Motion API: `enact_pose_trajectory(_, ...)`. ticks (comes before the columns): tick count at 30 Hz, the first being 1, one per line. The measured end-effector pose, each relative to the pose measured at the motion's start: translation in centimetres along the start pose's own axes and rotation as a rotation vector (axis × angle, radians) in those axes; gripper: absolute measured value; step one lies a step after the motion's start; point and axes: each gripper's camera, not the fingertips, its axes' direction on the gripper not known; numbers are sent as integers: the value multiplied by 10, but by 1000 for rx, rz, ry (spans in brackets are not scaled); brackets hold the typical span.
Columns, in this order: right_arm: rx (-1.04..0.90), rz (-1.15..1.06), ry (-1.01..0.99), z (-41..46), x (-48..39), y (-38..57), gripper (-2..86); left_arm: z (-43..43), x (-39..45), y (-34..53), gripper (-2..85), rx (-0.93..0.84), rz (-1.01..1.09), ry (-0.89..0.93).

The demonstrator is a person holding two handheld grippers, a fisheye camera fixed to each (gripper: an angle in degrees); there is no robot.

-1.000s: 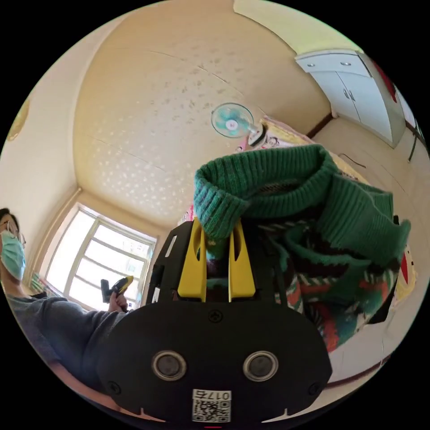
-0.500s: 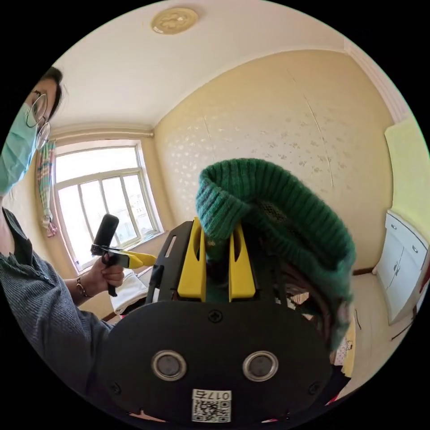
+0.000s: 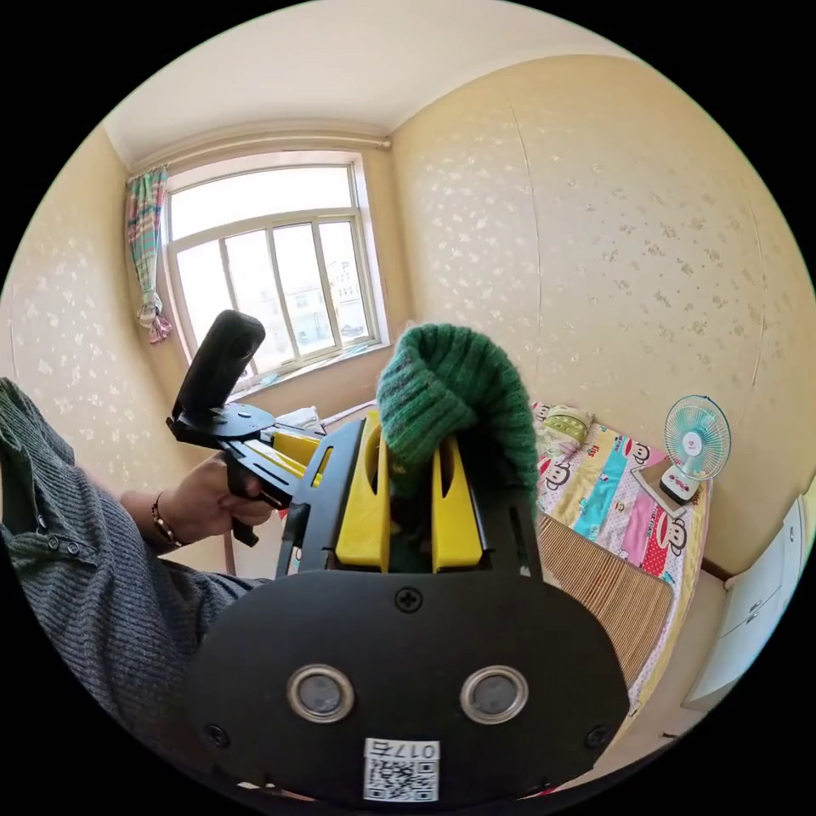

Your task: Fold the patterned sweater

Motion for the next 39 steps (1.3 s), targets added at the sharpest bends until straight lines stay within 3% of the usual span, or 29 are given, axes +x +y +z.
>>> enact_pose_trajectory(2, -9, 14, 22, 6, 7, -3, 76, 1, -7, 9, 118, 20, -21, 75)
enact_pose_trajectory(5, 18, 64, -94, 0, 37, -5, 79, -8, -18, 18, 79, 38, 8, 122)
enact_pose_trajectory(8, 91, 47, -216, -14, 57, -4, 90, -27, -31, 21, 64, 89, 81, 295)
enact_pose_trajectory(10, 144, 10, -295, -23, 67, -4, 100, -43, -21, 17, 62, 108, 258, 380)
enact_pose_trajectory(14, 221, 34, -651, -28, 120, -3, 128, -64, -9, 13, 61, 173, 431, 551)
enact_pose_trajectory(16, 240, 41, -689, -26, 134, 2, 115, -78, -7, 14, 61, 275, 482, 625)
enact_pose_trajectory(19, 246, -9, -525, -35, 123, -1, 75, -72, -12, 6, 63, 271, 475, 662)
enact_pose_trajectory(20, 240, -25, -379, -42, 113, -6, 63, -70, -11, 5, 63, 256, 473, 645)
enact_pose_trajectory(24, 221, -75, -3, -56, 81, -19, 35, -48, -10, -4, 81, 181, 303, 419)
enact_pose_trajectory(31, 257, -103, 224, -61, 61, -28, 23, -36, -9, -1, 150, 222, 12, 316)
enact_pose_trajectory(33, 226, -114, 291, -54, 53, -37, 26, -37, 9, -5, 171, 223, 23, 276)
enact_pose_trajectory(39, 135, -122, 291, -26, 37, -47, 29, -28, 76, -29, 187, 239, -1, -76)
